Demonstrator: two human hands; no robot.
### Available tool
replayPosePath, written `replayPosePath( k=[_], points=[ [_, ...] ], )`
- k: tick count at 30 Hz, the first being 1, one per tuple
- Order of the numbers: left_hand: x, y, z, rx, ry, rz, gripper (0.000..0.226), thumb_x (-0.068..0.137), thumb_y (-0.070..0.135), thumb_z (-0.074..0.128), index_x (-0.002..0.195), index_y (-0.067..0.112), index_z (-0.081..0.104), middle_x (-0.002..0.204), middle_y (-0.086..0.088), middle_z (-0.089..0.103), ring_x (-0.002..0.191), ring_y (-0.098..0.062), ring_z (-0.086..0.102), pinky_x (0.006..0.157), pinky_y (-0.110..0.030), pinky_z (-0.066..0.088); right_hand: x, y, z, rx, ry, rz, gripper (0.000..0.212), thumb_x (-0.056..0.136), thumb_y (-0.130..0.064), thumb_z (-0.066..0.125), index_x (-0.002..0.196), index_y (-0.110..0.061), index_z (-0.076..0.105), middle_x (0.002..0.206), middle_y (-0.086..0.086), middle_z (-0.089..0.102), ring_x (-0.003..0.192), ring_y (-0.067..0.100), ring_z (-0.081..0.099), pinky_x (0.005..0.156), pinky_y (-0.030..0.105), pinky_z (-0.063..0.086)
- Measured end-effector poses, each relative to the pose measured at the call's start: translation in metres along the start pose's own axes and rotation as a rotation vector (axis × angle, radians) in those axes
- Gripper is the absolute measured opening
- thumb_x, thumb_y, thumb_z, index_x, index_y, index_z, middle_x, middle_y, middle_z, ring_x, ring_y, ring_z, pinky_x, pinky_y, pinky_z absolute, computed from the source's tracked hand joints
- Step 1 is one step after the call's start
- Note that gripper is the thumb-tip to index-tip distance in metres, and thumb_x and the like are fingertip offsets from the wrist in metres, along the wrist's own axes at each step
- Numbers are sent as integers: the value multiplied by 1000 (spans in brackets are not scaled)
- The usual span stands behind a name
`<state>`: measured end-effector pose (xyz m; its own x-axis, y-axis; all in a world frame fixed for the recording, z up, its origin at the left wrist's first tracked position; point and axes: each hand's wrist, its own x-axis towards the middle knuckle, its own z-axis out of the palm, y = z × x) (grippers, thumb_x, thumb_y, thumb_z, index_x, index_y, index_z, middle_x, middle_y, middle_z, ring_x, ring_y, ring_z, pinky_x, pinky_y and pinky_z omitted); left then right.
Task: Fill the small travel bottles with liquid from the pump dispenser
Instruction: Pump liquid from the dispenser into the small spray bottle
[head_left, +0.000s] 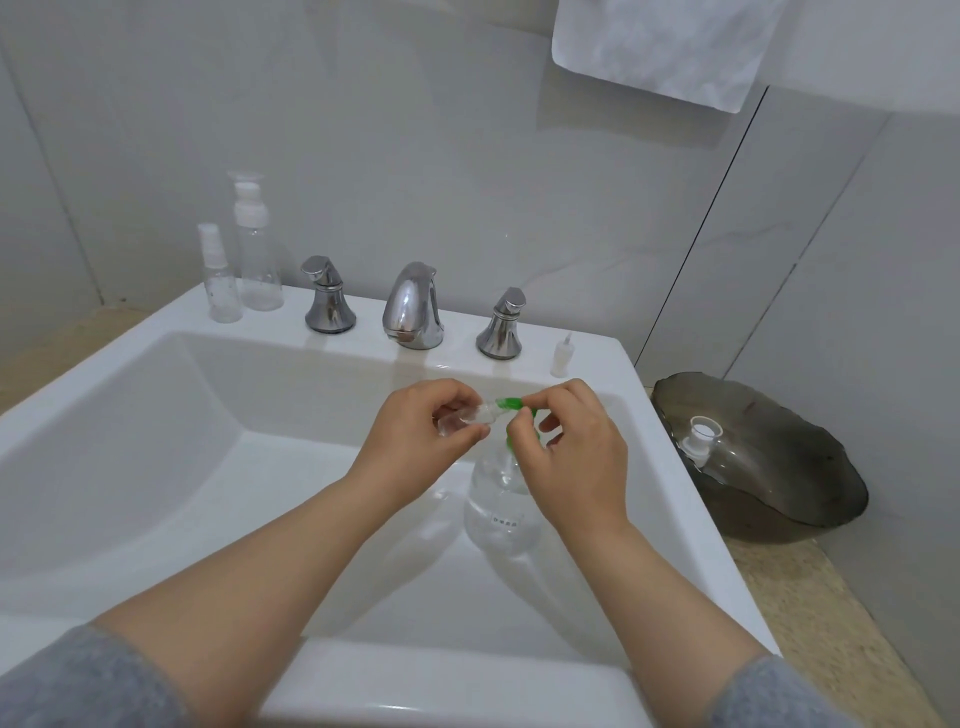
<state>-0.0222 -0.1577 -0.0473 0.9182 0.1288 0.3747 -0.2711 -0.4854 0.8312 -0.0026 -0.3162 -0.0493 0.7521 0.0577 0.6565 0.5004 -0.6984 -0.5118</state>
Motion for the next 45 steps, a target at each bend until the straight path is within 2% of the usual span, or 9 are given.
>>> replayPosePath(
  k=[4, 11, 14, 19, 25, 33, 37, 40, 45],
  points=[
    [1, -2, 1, 16, -6, 0, 17, 74, 18, 78, 88, 21, 69, 81, 10, 67, 70, -2, 59, 66, -14, 48, -3, -1, 4, -15, -21, 9, 11, 78, -32, 57, 81, -22, 59, 84, -10, 52, 69, 8, 54, 57, 30, 47],
    [-2, -4, 0, 58, -49, -5, 15, 75, 16, 77, 88, 17, 70, 82, 7, 69, 71, -4, 61, 66, -14, 47, -5, -2, 5, -52, -24, 35, 13, 76, -31, 53, 72, -20, 58, 77, -8, 51, 62, 11, 51, 53, 30, 42],
    [-1, -5, 1, 49, -49, -8, 15, 74, 16, 78, 87, 18, 69, 80, 6, 68, 69, -3, 59, 64, -10, 45, -6, -2, 5, -50, -24, 33, 14, 77, -32, 54, 73, -20, 59, 78, -8, 52, 62, 11, 52, 53, 29, 42],
    [-2, -4, 1, 55, -45, 0, 14, 75, 16, 77, 87, 18, 70, 81, 6, 69, 70, -1, 61, 65, -12, 46, -7, 1, 3, -43, -21, 25, 10, 78, -30, 55, 77, -22, 61, 80, -10, 53, 63, 10, 52, 54, 30, 45],
    [2, -4, -1, 21, 6, 13, 17, 74, 17, 78, 89, 18, 70, 82, 7, 68, 69, -1, 60, 67, -17, 50, -2, 2, 0, -54, 34, -95, 11, 79, -27, 55, 81, -24, 66, 82, -13, 58, 66, 6, 51, 53, 28, 45],
    [2, -4, -1, 11, 3, 27, 17, 75, 16, 78, 90, 17, 70, 86, 5, 68, 72, -1, 61, 70, -17, 50, -1, 2, 2, -22, 42, -76, 13, 79, -29, 53, 80, -24, 66, 81, -13, 57, 66, 5, 52, 53, 28, 46],
    [2, -4, -1, 23, 3, 28, 17, 75, 16, 78, 90, 16, 70, 85, 6, 68, 68, 3, 59, 67, -13, 48, -1, -1, 4, -12, 37, -37, 12, 79, -31, 54, 77, -24, 63, 79, -12, 54, 67, 7, 52, 53, 27, 44],
    [2, -5, 0, 24, -4, 18, 17, 74, 16, 78, 90, 16, 70, 84, 5, 68, 69, 0, 60, 67, -13, 48, -1, -3, 5, -9, 29, -13, 17, 77, -37, 50, 74, -24, 61, 77, -11, 53, 64, 7, 52, 53, 25, 43],
    [0, -6, 1, 56, -48, 4, 16, 75, 16, 77, 90, 16, 70, 83, 5, 69, 77, -9, 62, 72, -22, 50, -5, 0, 4, -35, -1, 27, 12, 78, -30, 56, 69, -22, 59, 74, -9, 53, 61, 8, 53, 53, 25, 41]
  ],
)
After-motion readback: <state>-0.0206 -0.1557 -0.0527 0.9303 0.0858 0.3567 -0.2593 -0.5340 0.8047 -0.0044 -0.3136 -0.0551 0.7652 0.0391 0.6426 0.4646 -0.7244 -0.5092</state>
